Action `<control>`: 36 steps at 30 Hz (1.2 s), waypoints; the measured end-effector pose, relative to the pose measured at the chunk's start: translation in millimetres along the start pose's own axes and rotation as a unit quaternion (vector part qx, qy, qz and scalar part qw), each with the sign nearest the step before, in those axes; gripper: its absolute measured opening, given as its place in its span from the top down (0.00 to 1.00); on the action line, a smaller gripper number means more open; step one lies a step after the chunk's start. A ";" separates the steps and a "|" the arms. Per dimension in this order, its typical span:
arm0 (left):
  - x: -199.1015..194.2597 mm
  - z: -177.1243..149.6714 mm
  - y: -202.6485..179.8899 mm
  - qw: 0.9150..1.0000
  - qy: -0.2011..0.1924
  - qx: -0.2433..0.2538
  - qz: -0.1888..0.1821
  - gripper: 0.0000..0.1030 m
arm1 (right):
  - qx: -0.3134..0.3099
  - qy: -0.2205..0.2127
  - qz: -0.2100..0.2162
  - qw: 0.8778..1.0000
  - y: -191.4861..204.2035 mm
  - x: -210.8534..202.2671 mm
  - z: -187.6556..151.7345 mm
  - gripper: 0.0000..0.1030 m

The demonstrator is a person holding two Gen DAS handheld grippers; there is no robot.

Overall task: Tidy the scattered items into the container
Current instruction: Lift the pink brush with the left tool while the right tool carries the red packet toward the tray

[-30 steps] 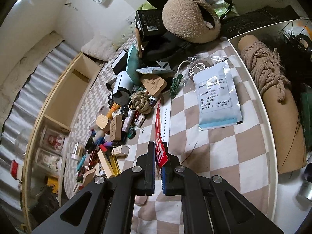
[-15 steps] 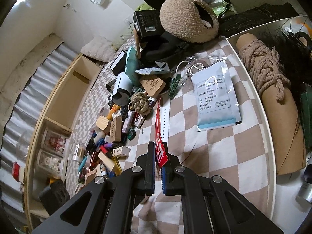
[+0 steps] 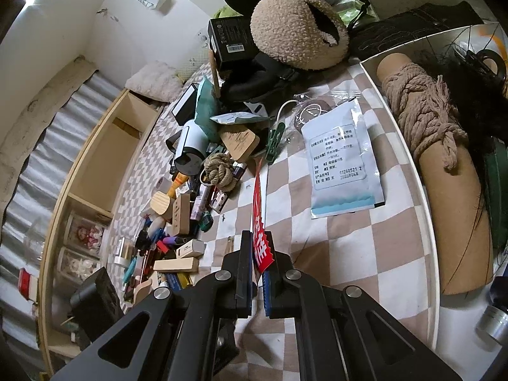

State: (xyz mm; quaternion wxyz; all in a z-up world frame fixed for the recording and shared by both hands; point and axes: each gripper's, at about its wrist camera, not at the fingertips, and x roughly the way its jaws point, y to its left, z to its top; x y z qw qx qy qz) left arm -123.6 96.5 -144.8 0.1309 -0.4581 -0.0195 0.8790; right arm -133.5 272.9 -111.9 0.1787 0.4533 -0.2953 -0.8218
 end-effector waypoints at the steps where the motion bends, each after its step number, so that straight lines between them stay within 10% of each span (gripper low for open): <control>1: 0.2 -0.5 0.5 1.000 0.000 0.004 0.002 0.63 | -0.001 0.000 -0.001 1.000 -0.2 0.0 -0.1 0.94; 36: -56.3 -20.6 5.4 0.999 -0.040 -0.019 -0.015 0.67 | 0.018 -0.027 -0.010 0.999 -4.0 -22.5 -24.4 0.94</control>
